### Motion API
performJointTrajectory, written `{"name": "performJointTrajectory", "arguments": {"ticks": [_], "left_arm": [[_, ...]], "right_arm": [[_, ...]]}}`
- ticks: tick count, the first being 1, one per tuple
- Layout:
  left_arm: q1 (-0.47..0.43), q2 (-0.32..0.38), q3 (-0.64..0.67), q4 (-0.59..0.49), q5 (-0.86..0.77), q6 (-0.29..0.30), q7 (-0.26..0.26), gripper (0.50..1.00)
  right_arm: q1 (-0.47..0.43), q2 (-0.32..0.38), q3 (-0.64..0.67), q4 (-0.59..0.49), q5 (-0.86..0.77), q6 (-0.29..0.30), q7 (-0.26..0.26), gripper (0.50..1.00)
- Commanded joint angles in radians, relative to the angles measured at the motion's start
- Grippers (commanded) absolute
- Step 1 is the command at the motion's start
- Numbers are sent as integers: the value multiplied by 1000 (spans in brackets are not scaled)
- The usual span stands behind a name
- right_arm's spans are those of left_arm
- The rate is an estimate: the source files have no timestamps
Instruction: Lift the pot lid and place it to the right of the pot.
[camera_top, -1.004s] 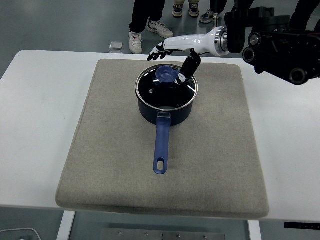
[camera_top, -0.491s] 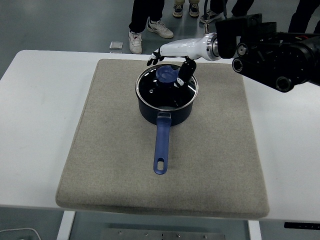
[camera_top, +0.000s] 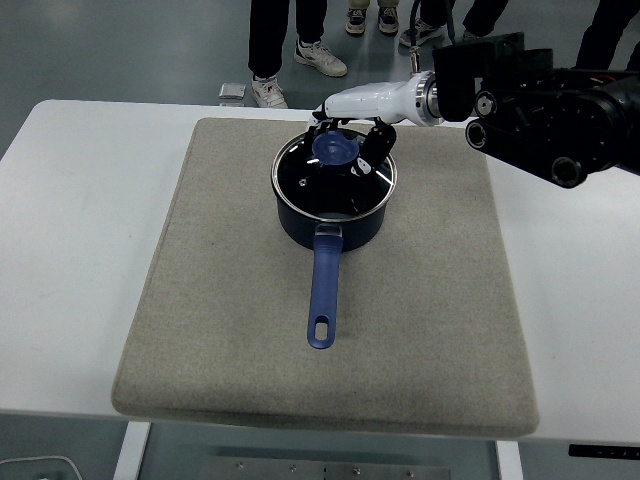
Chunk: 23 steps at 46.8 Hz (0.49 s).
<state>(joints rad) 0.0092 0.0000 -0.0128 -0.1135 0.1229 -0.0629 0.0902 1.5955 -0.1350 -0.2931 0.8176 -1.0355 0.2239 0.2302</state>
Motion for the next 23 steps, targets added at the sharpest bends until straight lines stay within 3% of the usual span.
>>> {"name": "performJointTrajectory", "arguments": {"ticks": [1,23], "left_arm": [[0,0,-1,0,0,0,0,1000],[0,0,0,0,0,0,0,1000]], "right_arm": [[1,0,0,0,0,0,0,793],[4,0,0,2,0,9,0,688]]}}
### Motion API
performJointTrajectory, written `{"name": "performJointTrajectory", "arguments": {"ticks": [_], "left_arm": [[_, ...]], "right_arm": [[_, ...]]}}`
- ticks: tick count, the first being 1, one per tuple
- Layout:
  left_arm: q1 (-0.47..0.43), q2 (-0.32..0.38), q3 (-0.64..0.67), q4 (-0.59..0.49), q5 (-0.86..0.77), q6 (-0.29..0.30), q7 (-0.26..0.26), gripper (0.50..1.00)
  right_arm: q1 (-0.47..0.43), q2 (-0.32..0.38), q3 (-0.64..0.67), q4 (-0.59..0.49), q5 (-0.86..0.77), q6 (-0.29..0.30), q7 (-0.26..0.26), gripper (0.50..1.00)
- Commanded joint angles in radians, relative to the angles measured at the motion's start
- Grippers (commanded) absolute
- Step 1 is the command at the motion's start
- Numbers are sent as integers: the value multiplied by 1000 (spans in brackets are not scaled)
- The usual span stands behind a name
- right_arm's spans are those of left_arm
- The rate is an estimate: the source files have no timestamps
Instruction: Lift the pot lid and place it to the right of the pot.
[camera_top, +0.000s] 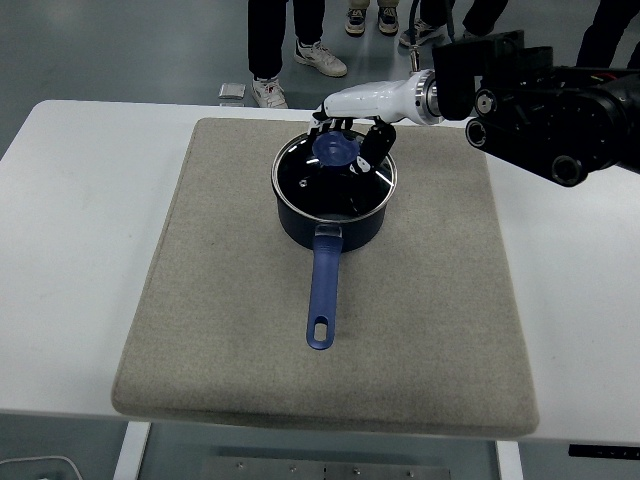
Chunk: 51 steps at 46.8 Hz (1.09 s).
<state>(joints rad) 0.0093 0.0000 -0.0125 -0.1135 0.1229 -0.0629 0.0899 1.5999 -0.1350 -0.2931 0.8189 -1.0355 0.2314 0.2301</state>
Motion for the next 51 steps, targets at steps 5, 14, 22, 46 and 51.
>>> {"name": "performJointTrajectory", "arguments": {"ticks": [5,14,22,46,51], "left_arm": [[0,0,0,0,0,0,-1,1000],[0,0,0,0,0,0,-1,1000],[0,0,0,0,0,0,-1,1000],[0,0,0,0,0,0,1,1000],[0,0,0,0,0,0,1,1000]], "right_arm": [[0,0,0,0,0,3,0,670],[3,0,2,0,2,8,0,637],[8,-2,3,0,3,14,0,582],[66,-20,-1,0,18,63,-3,543],[77,-54,-11,0,18,75,-3,541]]}}
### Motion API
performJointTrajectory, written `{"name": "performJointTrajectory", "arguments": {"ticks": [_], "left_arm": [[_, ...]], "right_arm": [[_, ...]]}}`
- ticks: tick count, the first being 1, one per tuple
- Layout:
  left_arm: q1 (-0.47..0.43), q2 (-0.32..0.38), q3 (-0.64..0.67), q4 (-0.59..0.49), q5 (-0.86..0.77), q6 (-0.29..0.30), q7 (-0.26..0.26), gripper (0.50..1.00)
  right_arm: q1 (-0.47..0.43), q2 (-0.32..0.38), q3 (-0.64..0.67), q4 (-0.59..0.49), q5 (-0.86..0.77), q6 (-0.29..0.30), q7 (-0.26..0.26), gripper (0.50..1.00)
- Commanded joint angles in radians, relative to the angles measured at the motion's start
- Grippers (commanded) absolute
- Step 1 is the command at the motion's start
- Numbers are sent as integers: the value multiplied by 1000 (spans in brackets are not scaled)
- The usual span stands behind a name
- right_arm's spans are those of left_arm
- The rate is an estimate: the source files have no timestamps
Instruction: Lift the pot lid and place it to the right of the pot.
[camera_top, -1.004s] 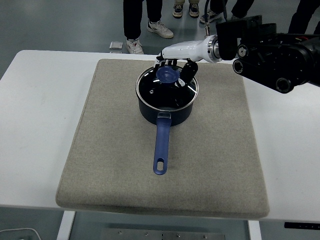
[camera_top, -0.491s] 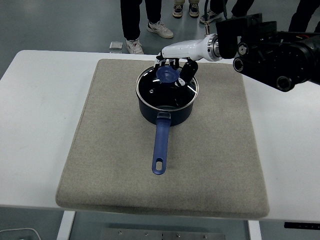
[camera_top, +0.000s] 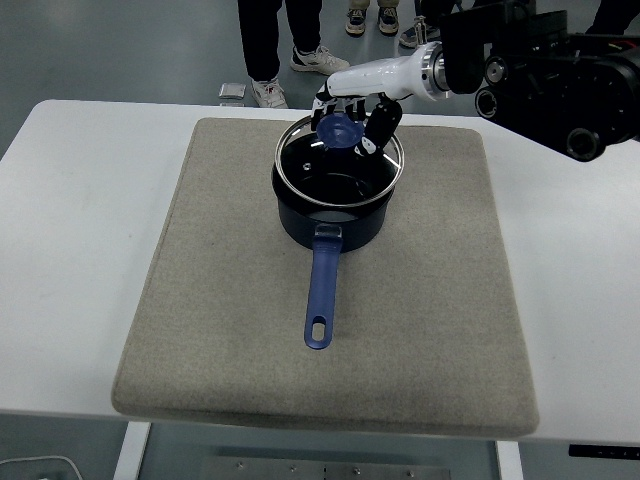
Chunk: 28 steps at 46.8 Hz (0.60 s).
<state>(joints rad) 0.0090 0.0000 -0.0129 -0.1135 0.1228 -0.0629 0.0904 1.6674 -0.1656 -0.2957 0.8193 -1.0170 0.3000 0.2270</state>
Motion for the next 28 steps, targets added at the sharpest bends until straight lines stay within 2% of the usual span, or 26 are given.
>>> {"name": "performJointTrajectory", "arguments": {"ticks": [1,8,12,28], "left_arm": [[0,0,1,0,0,0,-1,1000],[0,0,1,0,0,0,0,1000],[0,0,1,0,0,0,0,1000],[0,0,1,0,0,0,0,1000]], "right_arm": [[11,-31,-11,0,1,8,0,541],[9,-77,-23,0,1,8,0,539],[5,-113,-23,0,3,10,0,517],[-57,-216,-17,-2,3,4,2,517]]}}
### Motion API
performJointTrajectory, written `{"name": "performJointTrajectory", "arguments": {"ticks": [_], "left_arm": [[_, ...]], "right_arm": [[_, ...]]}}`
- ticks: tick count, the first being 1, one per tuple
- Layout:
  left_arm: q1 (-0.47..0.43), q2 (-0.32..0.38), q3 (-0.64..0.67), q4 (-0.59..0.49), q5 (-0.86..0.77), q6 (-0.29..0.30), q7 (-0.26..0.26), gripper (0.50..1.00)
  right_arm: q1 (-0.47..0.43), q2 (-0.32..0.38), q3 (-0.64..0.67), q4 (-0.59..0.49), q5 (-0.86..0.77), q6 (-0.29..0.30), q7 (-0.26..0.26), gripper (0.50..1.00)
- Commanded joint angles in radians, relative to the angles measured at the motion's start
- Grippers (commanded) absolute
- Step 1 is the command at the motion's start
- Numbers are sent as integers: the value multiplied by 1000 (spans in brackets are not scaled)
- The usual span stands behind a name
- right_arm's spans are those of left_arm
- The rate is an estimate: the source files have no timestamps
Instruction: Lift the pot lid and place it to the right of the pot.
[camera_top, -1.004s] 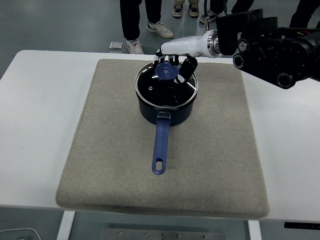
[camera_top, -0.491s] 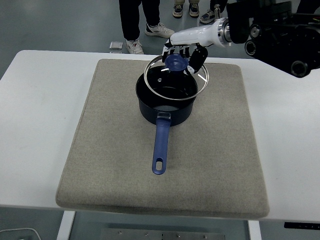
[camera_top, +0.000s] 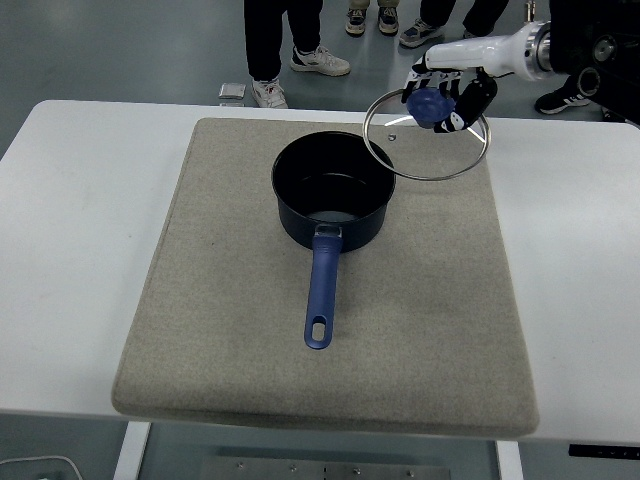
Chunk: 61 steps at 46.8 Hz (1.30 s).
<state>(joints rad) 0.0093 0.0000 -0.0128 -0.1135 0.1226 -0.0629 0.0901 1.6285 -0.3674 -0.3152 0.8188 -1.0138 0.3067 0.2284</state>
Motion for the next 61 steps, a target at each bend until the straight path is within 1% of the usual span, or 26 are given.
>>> {"name": "performJointTrajectory", "arguments": {"ticks": [1,15,23,36,42,46,52,55,59,61], "left_arm": [[0,0,1,0,0,0,0,1000],[0,0,-1,0,0,0,0,1000],[0,0,-1,0,0,0,0,1000],[0,0,1,0,0,0,-1,1000],[0,0,1,0,0,0,0,1000],[0,0,1,0,0,0,0,1000],[0,0,1,0,0,0,0,1000],[0,0,1,0,0,0,0,1000],[0,0,-1,0,0,0,0,1000],[0,0,1,0,0,0,0,1000]], "right_arm": [[-21,-16,2,-1,0,-3,0,517],[-87,-35,10,-18,-2,-18,2,517],[-137,-36,13,-40,-3,-46,5,517],[-145,-33,13,-46,-3,-47,11,517],[-174,-31,15,-47,-3,-84,11,525],[-186,-22,14,-56,-3,-95,11,535],[-205,-18,16,-60,-3,-112,11,578],[-213,-18,16,-61,-3,-119,9,625],[-229,-16,18,-61,-3,-133,9,715],[-234,-15,18,-61,-2,-141,9,731]]}}
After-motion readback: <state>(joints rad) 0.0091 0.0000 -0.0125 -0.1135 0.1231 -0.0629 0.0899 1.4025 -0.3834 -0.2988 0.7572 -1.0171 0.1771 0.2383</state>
